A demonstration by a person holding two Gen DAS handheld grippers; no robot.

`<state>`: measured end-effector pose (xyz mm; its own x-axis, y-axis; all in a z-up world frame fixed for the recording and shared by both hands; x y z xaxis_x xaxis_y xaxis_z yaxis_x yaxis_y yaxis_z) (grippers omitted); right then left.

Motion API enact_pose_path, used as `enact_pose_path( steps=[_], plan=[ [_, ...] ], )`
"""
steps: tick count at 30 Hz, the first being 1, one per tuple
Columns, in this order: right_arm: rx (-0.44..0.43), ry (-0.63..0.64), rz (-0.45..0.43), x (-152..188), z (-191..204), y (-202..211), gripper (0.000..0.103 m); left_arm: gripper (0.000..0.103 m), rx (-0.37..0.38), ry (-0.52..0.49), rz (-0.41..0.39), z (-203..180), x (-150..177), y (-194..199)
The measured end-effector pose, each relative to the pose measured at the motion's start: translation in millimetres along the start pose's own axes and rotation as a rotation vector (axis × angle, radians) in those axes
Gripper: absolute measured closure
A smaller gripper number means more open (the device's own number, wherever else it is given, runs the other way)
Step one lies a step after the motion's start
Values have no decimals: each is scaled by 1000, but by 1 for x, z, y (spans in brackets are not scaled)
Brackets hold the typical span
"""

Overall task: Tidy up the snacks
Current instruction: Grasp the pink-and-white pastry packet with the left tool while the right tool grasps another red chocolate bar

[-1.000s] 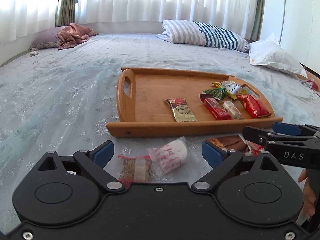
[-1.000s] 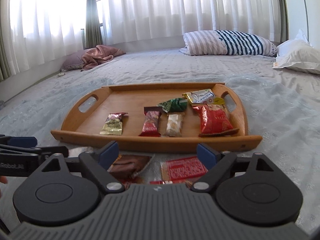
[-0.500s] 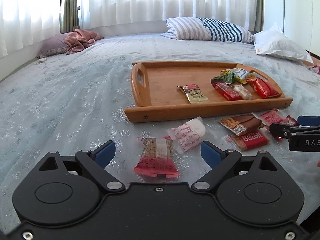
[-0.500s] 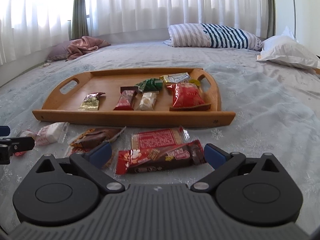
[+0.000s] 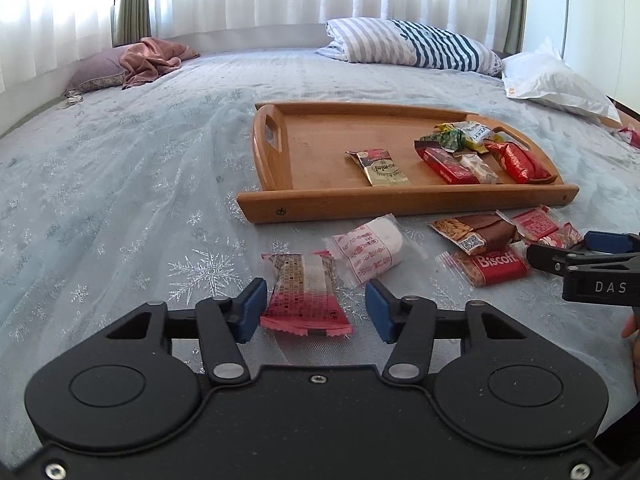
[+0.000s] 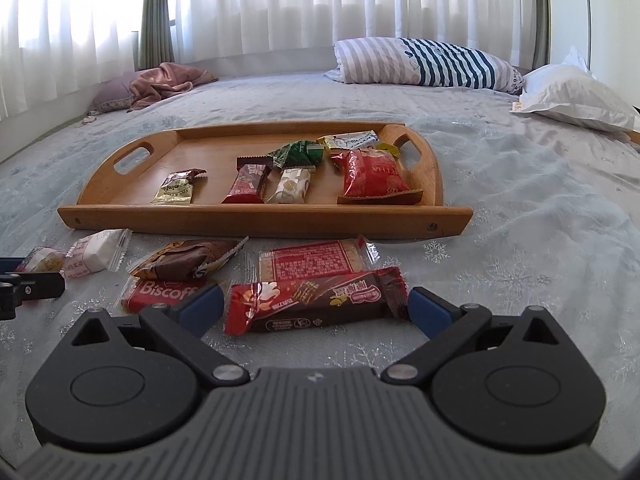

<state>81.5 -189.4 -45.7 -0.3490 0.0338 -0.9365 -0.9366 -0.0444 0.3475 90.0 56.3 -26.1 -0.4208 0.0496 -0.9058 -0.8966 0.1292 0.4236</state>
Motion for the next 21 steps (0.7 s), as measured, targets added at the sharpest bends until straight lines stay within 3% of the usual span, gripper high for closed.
enact_pose_path(
  steps=[10, 13, 16, 21],
  plan=[
    [5, 11, -22, -2, 0, 5, 4, 58, 7, -17, -25, -2, -9, 9],
    [-1, 17, -20, -3, 1, 8, 8, 58, -12, -14, -3, 0, -6, 3],
    [-7, 27, -17, -4, 2, 10, 13, 68, -6, -10, 16, 1, -3, -1],
    [-13, 54, -18, -5, 4, 14, 25, 71, -2, -3, 28, 2, -5, -1]
  ],
)
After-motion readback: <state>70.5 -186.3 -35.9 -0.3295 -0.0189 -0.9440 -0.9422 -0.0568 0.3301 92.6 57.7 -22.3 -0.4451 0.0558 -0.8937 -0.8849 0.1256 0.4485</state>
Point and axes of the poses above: each gripper's, at about its wrist camera, not at the fingertips, and y roughly against the way its jaws point, z to its left, x to its underside, the point moved 5 cm from there along -y, roughly the way its jaws point, and after that the axes turned 13 degrees about -z, right-handed, at the moved point
